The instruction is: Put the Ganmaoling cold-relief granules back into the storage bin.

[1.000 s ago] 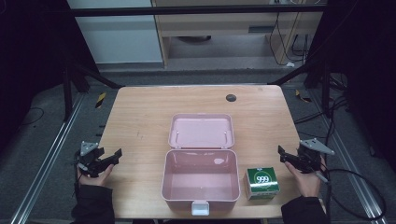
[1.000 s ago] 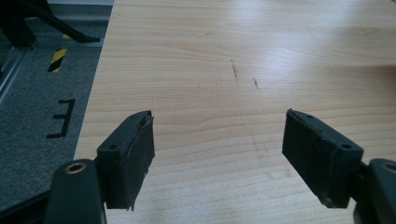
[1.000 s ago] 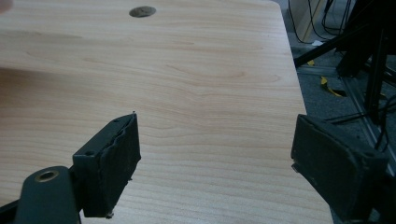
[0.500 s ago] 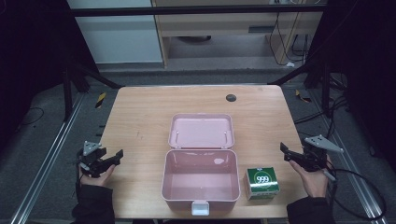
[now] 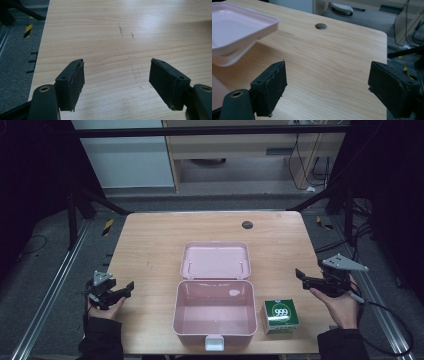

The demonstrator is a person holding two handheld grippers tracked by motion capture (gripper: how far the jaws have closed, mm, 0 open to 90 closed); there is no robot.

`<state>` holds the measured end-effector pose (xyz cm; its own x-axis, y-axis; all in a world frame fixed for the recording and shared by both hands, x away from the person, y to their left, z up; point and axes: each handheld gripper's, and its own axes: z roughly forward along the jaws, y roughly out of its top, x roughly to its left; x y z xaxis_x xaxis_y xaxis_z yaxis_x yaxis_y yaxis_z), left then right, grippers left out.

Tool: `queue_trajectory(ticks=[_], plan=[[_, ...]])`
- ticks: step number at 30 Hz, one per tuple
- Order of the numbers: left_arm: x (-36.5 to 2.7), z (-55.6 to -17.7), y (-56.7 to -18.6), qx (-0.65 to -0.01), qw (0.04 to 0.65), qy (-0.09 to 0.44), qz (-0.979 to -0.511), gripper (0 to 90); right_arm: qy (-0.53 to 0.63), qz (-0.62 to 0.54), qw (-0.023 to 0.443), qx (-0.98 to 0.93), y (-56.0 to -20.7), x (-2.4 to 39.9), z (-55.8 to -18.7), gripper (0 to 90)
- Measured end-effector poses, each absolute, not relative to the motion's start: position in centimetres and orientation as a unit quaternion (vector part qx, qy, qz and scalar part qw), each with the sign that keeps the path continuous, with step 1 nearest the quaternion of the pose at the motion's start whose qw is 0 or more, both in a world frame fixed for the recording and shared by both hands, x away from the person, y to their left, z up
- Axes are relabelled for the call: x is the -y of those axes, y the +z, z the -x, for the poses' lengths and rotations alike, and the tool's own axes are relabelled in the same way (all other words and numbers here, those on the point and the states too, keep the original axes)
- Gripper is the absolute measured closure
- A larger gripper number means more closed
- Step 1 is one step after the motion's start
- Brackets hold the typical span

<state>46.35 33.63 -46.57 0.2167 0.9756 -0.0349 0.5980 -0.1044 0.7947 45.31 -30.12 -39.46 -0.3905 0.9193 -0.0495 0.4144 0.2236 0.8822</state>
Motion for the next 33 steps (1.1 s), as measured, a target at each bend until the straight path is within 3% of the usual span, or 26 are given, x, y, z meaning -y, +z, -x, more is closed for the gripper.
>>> queue_trajectory(ticks=[11, 33], plan=[[-33.2, -46.5, -46.9, -0.56, 0.347, 0.263, -0.705, 27.2, 0.393, -0.388, 0.276, -0.787, -36.0, 27.4, -45.7, 12.8], [-32.9, -46.7, -47.1, -0.554, 0.338, 0.259, -0.716, 26.8, 0.318, -0.269, 0.225, -0.881, -34.9, 25.1, -44.5, 10.8]])
